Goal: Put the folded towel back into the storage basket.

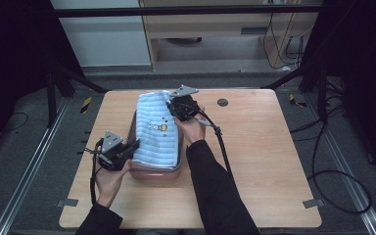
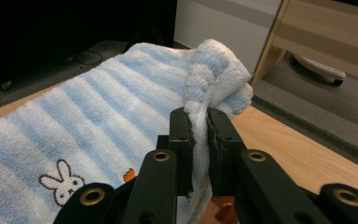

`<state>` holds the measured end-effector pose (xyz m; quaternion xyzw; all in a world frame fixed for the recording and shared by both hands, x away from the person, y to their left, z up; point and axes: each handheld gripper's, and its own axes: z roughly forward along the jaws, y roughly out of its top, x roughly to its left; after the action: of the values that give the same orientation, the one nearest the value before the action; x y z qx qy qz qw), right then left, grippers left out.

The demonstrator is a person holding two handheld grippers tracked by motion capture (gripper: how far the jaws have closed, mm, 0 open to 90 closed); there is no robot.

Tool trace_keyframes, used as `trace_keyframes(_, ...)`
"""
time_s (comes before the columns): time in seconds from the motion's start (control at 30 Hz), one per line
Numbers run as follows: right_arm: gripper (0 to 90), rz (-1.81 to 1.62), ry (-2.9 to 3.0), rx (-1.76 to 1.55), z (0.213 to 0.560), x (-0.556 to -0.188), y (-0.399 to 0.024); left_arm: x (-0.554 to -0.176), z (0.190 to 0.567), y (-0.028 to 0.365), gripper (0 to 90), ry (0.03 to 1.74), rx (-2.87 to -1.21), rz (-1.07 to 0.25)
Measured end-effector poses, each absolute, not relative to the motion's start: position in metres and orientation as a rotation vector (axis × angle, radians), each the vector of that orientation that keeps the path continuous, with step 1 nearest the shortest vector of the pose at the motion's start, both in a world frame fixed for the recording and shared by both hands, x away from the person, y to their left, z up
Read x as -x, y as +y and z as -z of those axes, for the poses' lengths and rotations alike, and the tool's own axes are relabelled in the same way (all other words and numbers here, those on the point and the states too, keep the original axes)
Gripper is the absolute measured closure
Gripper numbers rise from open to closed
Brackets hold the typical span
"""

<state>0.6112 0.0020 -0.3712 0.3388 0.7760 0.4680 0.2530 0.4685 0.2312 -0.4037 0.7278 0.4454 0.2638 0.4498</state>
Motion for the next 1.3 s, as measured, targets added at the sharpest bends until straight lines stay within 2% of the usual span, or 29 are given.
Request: trace_keyframes(1.3,80.0,-1.159,2.237,-1.017,0.429,-0.613,0.006,-0.468,0.435,0.229,85.2,1.159,-1.910,-0.656)
